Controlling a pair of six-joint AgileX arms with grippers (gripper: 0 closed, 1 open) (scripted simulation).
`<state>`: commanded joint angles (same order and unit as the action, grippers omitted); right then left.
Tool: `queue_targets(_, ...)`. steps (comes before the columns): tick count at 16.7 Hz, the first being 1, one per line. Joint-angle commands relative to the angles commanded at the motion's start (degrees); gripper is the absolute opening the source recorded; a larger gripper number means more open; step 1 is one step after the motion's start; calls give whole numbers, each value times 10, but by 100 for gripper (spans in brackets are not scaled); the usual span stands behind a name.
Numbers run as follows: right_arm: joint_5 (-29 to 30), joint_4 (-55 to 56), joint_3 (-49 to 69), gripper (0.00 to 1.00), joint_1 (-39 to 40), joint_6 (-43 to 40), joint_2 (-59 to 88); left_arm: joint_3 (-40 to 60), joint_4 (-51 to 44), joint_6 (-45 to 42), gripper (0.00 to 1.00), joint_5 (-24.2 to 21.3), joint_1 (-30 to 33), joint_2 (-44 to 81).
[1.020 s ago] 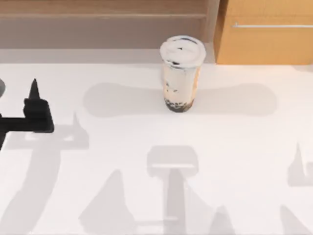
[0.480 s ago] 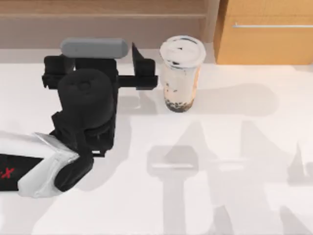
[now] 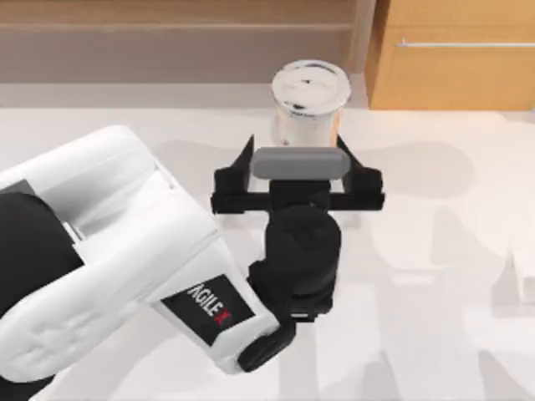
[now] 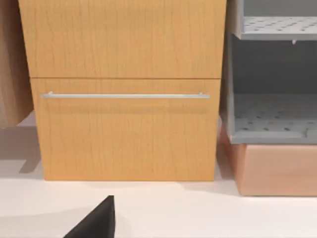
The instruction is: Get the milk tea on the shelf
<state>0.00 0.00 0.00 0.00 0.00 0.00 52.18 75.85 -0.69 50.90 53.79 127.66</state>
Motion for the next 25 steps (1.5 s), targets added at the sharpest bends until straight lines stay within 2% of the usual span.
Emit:
queue_targets(4,0,0,0,100,0,0,0,30,42,1,100,27,28,65)
queue_targets(10,0,0,0,100,0,0,0,31,42,1,100,25,26,67)
queue_targets(18,0,0,0,100,0,0,0,165,-41,4,100,-52,-50,119)
queue_targets(23,0,0,0,100,0,0,0,174,-48,4,100,-59,-56,122)
queue_targets(25,0,0,0,100,0,0,0,174,-48,4,85,-59,-56,122)
